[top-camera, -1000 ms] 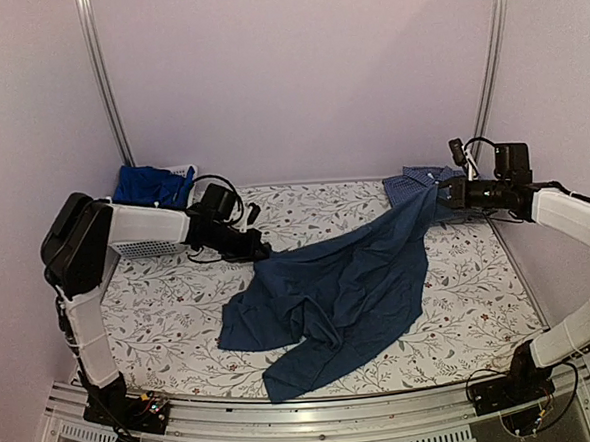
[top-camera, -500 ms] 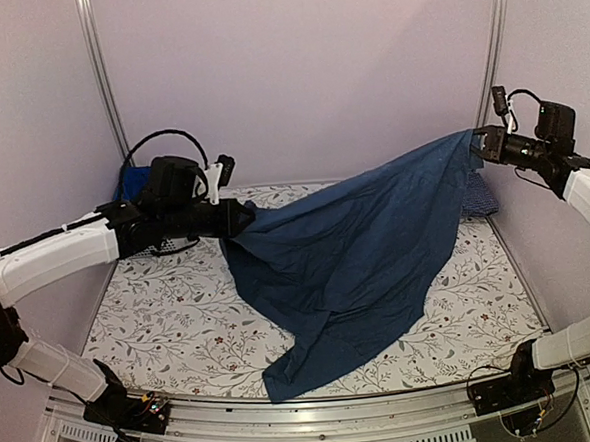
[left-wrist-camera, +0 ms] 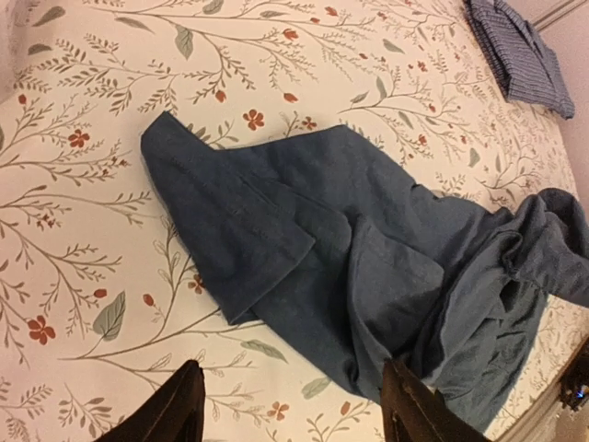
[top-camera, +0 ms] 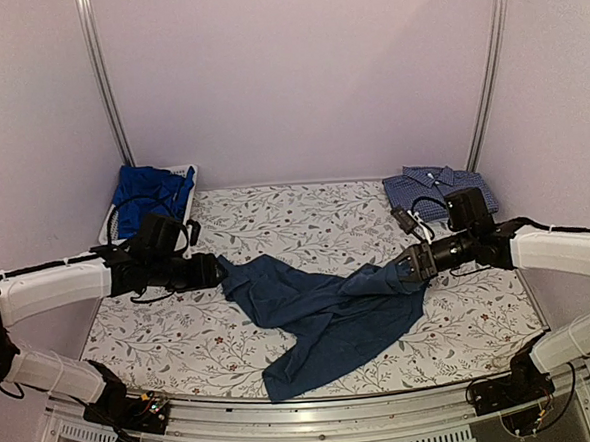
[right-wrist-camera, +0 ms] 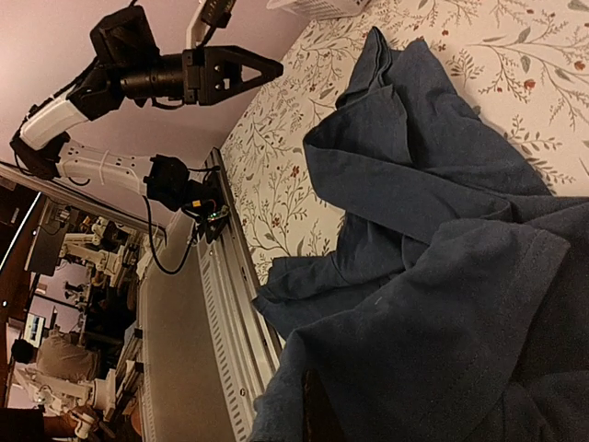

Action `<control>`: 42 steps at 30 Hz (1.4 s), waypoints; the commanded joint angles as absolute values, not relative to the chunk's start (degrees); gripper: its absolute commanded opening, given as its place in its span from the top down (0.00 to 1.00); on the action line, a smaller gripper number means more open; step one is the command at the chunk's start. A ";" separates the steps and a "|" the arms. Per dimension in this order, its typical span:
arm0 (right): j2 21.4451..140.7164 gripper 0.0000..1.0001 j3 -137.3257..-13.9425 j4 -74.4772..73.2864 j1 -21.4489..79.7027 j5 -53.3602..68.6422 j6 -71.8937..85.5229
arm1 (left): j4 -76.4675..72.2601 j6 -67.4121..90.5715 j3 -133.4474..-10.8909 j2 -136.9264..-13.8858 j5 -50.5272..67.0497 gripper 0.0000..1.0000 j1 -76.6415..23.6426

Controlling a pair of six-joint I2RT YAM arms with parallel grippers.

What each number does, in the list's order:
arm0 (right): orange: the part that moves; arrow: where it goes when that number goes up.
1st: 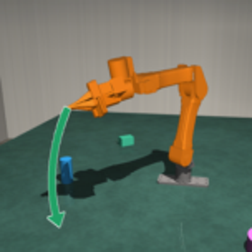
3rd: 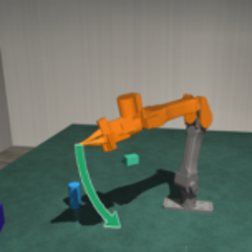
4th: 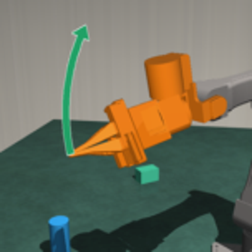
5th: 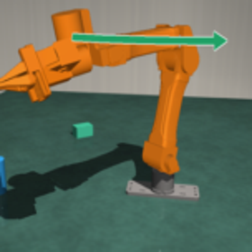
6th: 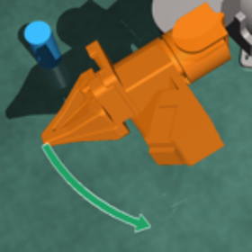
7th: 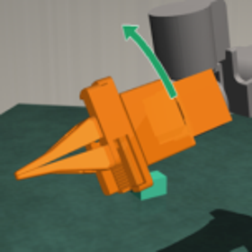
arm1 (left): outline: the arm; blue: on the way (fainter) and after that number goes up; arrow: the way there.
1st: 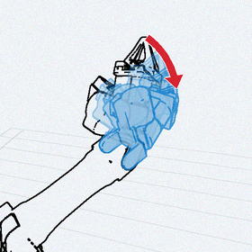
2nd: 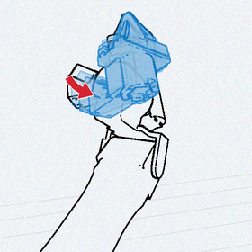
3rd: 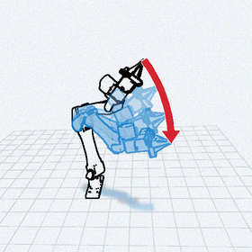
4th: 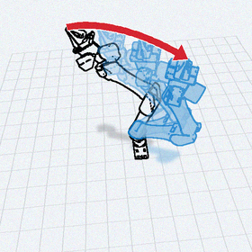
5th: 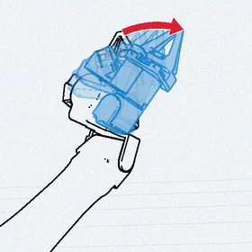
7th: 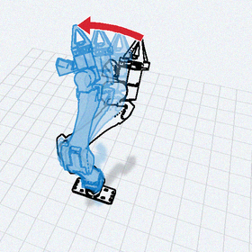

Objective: Fold and stack the mixed laundry pile
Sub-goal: Adjust the crumpled T-shirt at the center of the board, then pick up the crumpled T-shirt from the center of the board.

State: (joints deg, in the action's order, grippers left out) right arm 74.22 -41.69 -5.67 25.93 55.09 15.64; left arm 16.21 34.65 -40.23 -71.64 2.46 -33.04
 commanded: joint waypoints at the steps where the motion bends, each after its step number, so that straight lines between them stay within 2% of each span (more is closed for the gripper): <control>1: 71.90 1.00 -36.96 -0.58 26.28 55.00 19.39 | 12.30 28.81 -46.93 -78.40 9.93 0.35 -32.32; 7: 70.14 1.00 -36.45 -2.09 26.28 52.16 19.40 | 13.49 24.24 -57.06 -92.12 11.53 0.35 -34.96; 15: 68.58 1.00 -37.09 -2.92 24.88 50.23 19.76 | 16.71 22.44 -64.25 -103.41 8.57 0.49 -36.93; 21: 66.97 1.00 -36.59 -4.40 22.53 50.22 19.39 | 17.60 21.84 -66.01 -108.06 10.97 0.64 -37.20; 24: 66.09 1.00 -36.56 -5.84 21.07 50.10 18.83 | 17.89 22.29 -65.55 -108.07 10.76 0.65 -37.07; 27: 64.80 1.00 -36.56 -6.48 19.98 50.10 18.43 | 18.75 23.05 -65.64 -108.24 9.88 0.62 -36.49; 28: 64.46 1.00 -36.64 -6.58 19.78 50.10 18.39 | 18.31 23.04 -65.61 -108.23 10.75 0.65 -36.44; 30: 64.03 1.00 -36.92 -6.72 19.16 50.02 18.37 | 17.19 23.23 -65.61 -107.64 12.49 0.94 -36.39; 31: 63.93 1.00 -37.26 -6.95 18.68 49.98 18.30 | 16.81 23.53 -65.69 -107.07 12.56 1.00 -36.45; 36: 61.66 1.00 -40.08 -9.92 14.36 47.68 18.15 | 16.06 25.25 -65.58 -100.18 10.06 1.00 -35.55; 42: 57.59 1.00 -49.23 -13.60 2.66 45.54 17.25 | 13.24 32.70 -63.84 -83.95 8.63 1.00 -27.66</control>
